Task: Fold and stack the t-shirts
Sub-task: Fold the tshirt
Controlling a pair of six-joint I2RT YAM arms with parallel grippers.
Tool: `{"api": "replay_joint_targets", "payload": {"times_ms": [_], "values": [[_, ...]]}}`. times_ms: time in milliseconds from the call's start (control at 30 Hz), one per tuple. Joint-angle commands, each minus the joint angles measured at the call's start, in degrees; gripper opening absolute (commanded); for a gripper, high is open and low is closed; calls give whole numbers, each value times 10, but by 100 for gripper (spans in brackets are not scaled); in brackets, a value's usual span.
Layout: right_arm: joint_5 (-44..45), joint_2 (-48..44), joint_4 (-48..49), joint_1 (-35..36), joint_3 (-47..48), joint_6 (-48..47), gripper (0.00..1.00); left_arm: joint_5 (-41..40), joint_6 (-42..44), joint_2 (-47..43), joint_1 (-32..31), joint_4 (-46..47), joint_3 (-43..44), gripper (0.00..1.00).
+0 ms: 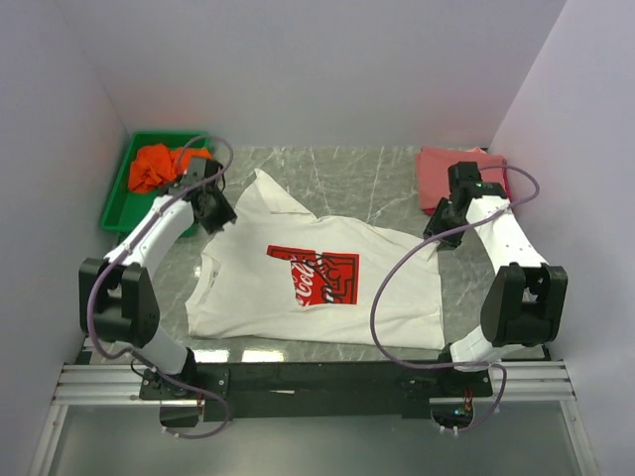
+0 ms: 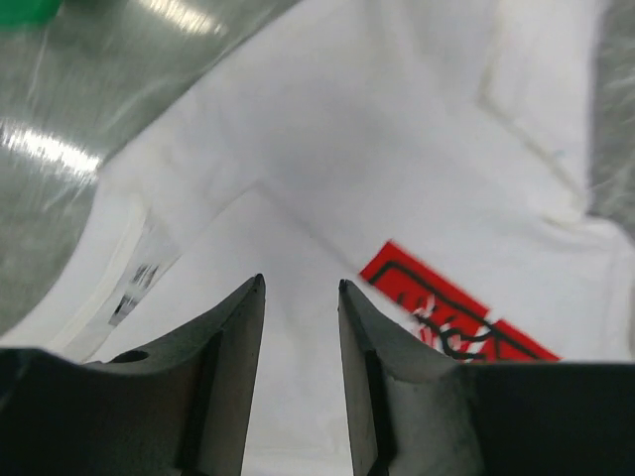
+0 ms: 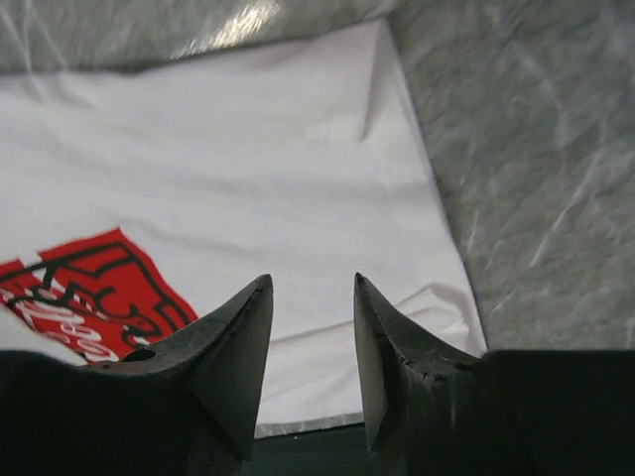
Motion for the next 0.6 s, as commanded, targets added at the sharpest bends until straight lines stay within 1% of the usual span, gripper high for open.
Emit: {"api": "replay_joint_targets", "payload": {"times_ms": [0, 33, 67, 133, 167, 233, 267, 300, 367, 467, 567], "values": [[18, 42, 12, -40, 27, -19, 45, -2, 55, 70, 0, 2, 101, 42], [17, 49, 27, -44, 30, -21, 45, 5, 62, 85, 0, 7, 121, 41], [18, 59, 32, -52, 35, -23, 45, 16, 70, 101, 0, 9, 160, 41], [17, 84, 40, -55, 43, -27, 45, 27, 75, 140, 0, 13, 198, 41], [2, 90, 52, -55, 42, -30, 45, 32, 79, 154, 1, 20, 236, 41], [-3, 109, 67, -56, 35, -34, 44, 55, 83, 196, 1, 27, 272, 40], [-6, 117, 71, -56, 31, -38, 44, 66, 84, 210, 1, 37, 305, 40], [-8, 129, 73, -56, 27, -39, 43, 77, 84, 238, 1, 41, 320, 39], [-14, 139, 80, -56, 24, -45, 41, 92, 83, 265, 1, 48, 360, 38], [-13, 151, 98, -56, 18, -51, 41, 112, 78, 322, 3, 56, 407, 37], [-4, 172, 92, -56, 27, -55, 41, 130, 72, 343, 8, 68, 430, 37]]}}
